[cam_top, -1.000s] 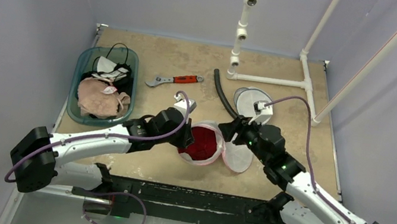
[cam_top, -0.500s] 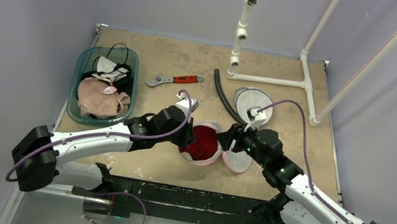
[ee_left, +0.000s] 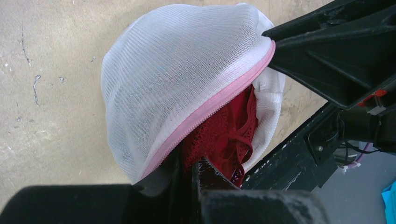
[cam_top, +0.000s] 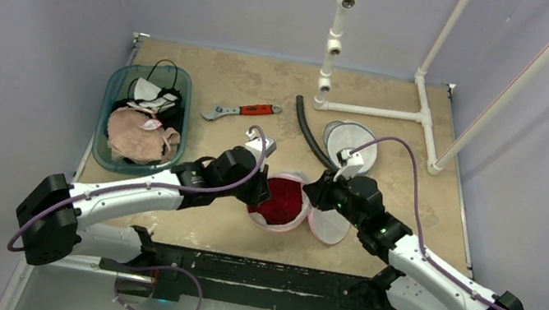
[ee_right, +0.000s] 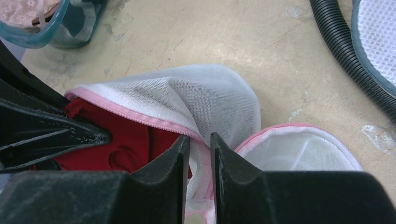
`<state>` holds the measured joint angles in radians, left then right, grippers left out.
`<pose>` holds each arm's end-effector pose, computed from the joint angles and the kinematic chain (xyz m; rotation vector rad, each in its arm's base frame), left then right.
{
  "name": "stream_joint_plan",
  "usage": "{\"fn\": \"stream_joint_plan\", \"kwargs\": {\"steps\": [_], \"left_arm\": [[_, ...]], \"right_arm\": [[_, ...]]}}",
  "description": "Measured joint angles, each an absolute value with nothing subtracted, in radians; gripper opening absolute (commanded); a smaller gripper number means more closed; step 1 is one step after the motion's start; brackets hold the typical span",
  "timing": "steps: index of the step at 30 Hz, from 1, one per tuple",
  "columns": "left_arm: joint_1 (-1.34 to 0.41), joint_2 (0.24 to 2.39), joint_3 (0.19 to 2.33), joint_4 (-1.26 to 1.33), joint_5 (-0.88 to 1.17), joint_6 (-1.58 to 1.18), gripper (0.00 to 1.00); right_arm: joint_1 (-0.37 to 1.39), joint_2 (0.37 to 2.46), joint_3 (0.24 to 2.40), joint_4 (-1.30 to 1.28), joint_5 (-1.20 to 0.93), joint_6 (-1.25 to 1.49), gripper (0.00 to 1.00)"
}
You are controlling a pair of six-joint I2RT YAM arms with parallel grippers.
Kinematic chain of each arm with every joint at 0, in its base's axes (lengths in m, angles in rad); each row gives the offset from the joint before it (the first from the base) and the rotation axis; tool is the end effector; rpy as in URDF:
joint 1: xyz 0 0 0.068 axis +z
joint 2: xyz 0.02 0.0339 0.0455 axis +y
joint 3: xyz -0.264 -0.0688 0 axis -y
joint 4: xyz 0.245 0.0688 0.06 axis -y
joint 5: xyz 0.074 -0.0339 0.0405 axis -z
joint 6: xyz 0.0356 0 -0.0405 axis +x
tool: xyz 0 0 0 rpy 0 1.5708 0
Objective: Unzip the laundry bag and remove the bra
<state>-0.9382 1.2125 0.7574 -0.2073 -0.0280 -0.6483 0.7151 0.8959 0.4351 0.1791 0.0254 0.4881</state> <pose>0.1547 -0.2093 0.2395 0.3257 2.3430 -0.7998 0.1565 0.1347 0.2340 -0.2005 1.9218 0.8017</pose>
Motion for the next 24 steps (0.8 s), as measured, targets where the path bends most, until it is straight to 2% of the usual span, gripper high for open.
{"fn": "stream_joint_plan", "kwargs": {"steps": [8, 17, 24], "left_arm": [[-0.938, 1.209, 0.757, -0.229, 0.008, -0.627, 0.0], [-0.938, 1.204, 0.761, -0.267, 0.095, -0.56, 0.0], [-0.942, 1.189, 0.775, -0.29, 0.134, -0.501, 0.0]], "right_arm": [[0.715, 0.894, 0.435, 0.181, 0.072, 0.524, 0.0], [0.715, 0.898, 0.435, 0.185, 0.13, 0.584, 0.0], [0.715, 0.98, 0.441, 0.184, 0.159, 0.624, 0.0]]}}
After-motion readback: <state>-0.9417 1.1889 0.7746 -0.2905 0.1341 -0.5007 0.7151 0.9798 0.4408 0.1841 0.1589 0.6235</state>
